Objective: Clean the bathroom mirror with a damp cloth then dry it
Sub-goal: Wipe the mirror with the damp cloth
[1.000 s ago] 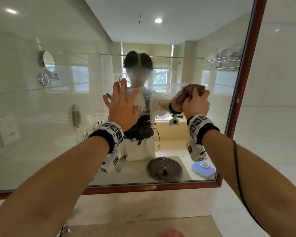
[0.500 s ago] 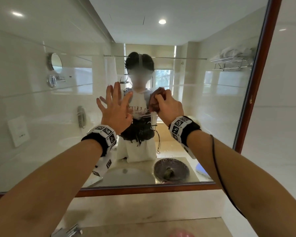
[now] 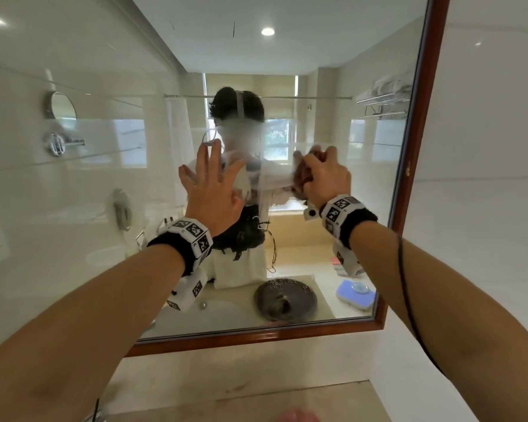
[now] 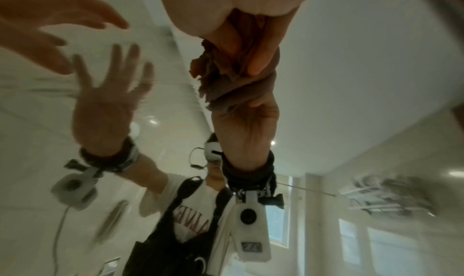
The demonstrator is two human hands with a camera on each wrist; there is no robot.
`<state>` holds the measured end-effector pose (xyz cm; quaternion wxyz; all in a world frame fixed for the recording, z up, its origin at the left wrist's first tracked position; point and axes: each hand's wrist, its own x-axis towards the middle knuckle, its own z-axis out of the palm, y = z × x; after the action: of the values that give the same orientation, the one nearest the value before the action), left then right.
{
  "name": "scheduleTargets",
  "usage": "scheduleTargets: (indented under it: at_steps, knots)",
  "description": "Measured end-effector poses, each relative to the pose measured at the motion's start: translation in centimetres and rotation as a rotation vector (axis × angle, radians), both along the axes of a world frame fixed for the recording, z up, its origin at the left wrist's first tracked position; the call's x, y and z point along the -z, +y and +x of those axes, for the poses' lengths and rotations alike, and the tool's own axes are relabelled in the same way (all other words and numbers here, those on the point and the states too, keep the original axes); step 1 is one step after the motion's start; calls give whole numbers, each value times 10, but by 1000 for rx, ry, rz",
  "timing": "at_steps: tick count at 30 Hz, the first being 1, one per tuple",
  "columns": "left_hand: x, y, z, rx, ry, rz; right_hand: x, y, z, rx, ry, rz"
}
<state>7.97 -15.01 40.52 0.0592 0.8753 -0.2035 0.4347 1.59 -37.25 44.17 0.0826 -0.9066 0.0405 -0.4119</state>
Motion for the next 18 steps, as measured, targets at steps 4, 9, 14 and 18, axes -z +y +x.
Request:
scheduleTargets:
  at_steps: [4,9,14,18]
  knots:
    - [8,-14,-6,-20,28,30,0,-56,-8,152,-49,205]
    - [13,-5,-11,-37,64,3,9,-69,-7,231,-71,318]
    - [17,8,-13,-40,71,-6,24,-50,-11,208,27,208]
    - [19,22,-16,-59,98,-7,32,-20,-9,132,62,68]
